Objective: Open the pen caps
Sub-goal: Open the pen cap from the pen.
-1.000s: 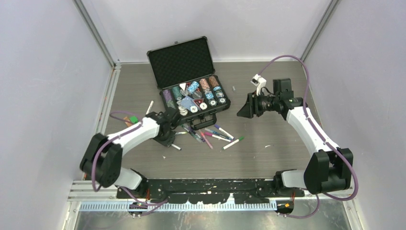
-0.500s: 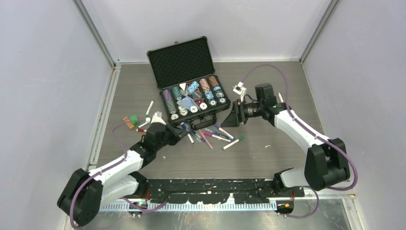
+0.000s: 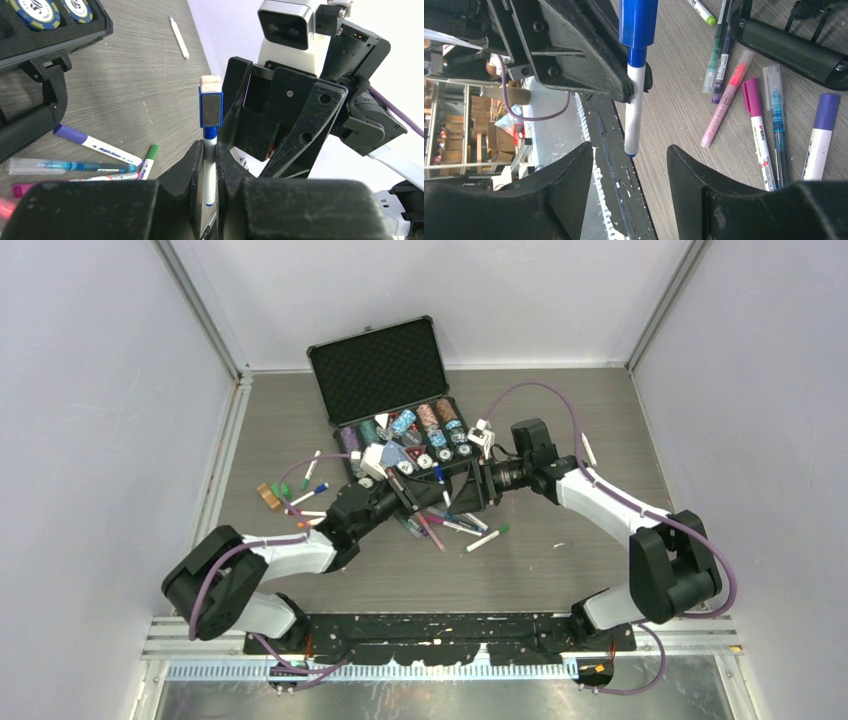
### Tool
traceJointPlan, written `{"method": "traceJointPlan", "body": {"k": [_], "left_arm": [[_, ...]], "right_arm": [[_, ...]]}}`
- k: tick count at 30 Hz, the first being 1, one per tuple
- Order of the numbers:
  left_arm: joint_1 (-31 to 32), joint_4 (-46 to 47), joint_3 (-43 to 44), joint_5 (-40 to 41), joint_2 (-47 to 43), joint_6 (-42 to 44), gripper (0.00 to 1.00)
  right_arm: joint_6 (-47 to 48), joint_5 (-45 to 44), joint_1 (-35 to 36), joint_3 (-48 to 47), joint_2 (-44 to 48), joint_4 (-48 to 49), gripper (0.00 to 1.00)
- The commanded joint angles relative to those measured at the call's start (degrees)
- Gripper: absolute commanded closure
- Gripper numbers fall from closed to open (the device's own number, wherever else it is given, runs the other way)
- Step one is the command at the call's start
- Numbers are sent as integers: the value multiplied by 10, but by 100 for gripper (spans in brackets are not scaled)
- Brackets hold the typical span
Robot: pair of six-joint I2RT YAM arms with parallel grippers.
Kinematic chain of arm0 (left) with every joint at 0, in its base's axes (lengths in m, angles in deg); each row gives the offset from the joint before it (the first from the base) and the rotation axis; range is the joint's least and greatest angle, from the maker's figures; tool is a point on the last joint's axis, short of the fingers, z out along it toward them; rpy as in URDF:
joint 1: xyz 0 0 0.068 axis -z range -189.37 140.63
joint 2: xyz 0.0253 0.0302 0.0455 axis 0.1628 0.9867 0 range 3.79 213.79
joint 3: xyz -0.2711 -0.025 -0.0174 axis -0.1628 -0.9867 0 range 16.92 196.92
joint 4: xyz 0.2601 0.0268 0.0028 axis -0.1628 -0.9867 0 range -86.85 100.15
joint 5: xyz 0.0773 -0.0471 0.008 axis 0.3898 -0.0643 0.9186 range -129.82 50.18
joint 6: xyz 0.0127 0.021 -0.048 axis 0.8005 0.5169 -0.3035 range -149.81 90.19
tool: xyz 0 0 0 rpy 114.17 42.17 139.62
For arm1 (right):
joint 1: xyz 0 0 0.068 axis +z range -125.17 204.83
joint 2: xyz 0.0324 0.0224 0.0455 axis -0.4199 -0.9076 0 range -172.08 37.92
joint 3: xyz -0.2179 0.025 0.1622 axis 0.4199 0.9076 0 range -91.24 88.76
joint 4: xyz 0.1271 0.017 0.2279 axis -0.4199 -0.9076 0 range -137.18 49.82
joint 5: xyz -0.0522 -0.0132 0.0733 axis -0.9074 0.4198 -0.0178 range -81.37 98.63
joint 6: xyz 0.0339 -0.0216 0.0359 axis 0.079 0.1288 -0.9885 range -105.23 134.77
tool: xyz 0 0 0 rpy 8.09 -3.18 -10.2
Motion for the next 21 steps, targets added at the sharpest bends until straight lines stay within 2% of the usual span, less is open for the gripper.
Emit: {"method": "traceJointPlan", "body": {"k": [1, 7, 10, 13, 15, 19, 21], "left_arm": [[10, 108, 21, 16, 21, 2, 100], [24, 121, 18, 23, 33, 0, 100], [28, 130, 18, 22, 41, -4, 100], [31, 134, 19, 24, 48, -8, 100], [32, 141, 17, 26, 51, -9, 100], [32, 143, 17, 33, 49, -11, 98], [32, 143, 16, 39, 45, -11, 95]], "right_arm": [[13, -15, 0, -17, -5, 12, 40], [-50, 6, 0, -9, -11, 73, 56], [-92, 19, 0, -1, -14, 119, 60], [-101, 19, 1, 0, -13, 126, 63], [-103, 12, 1, -1, -13, 126, 70], [-102, 12, 0, -5, -19, 122, 97], [-97, 11, 0, -9, -21, 112, 99]]}}
